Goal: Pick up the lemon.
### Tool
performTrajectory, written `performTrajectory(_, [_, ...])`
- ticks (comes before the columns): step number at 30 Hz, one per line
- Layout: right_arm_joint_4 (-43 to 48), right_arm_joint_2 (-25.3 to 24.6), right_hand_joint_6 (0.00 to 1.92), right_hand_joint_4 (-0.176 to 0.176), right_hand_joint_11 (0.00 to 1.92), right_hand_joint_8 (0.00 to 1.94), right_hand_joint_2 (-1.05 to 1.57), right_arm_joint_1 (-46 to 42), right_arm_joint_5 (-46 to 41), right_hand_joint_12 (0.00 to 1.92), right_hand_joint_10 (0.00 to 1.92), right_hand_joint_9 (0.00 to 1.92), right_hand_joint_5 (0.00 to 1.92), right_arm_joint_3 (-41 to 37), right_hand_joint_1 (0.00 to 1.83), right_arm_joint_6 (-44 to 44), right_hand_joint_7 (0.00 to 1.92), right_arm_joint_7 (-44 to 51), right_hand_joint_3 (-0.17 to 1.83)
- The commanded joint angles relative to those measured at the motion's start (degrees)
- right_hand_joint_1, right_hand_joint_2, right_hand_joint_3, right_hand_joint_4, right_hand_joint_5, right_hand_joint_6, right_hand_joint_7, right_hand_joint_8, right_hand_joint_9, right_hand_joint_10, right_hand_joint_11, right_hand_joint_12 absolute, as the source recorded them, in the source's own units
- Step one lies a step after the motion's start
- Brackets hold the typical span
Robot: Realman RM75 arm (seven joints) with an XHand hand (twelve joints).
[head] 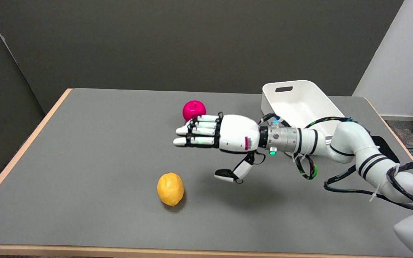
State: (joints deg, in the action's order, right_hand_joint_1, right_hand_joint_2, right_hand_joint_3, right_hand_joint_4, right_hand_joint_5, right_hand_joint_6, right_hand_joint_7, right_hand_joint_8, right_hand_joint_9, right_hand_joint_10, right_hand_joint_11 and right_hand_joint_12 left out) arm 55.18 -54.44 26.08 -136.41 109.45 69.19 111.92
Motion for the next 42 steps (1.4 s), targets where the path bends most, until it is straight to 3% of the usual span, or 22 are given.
performTrajectory(1, [-1.0, -0.9, 0.04, 0.066, 0.0, 0.07, 0.63, 2.6, -0.6, 0.72, 0.47, 0.01, 0.0, 13.2, 0.78, -6.4, 0.0, 6.8, 1.02])
performTrajectory(18, [-4.8, -4.9, 0.0, 0.06, 0.0, 0.0, 0.61, 6.1, -3.4, 0.64, 0.41, 0.01, 0.0, 20.3, 0.76, -6.1, 0.0, 9.1, 0.93])
performTrajectory(19, [3.6, -7.2, 0.0, 0.059, 0.0, 0.0, 0.6, 5.9, -18.1, 0.64, 0.41, 0.01, 0.0, 26.2, 0.76, -1.9, 0.0, 17.6, 0.94])
performTrajectory(20, [-3.9, -6.0, 0.0, 0.059, 0.0, 0.0, 0.59, 6.4, -6.5, 0.64, 0.4, 0.0, 0.0, 21.9, 0.77, -5.1, 0.0, 10.9, 0.96])
performTrajectory(21, [-5.9, -5.8, 0.0, 0.058, 0.0, 0.0, 0.59, 6.6, -3.5, 0.65, 0.4, 0.0, 0.0, 21.0, 0.77, -5.9, 0.0, 9.2, 0.97])
performTrajectory(42, [-11.8, -11.1, 0.0, 0.058, 0.0, 0.0, 0.59, 11.2, -4.0, 0.66, 0.4, 0.0, 0.0, 24.2, 0.78, -6.5, 0.0, 9.2, 0.97])
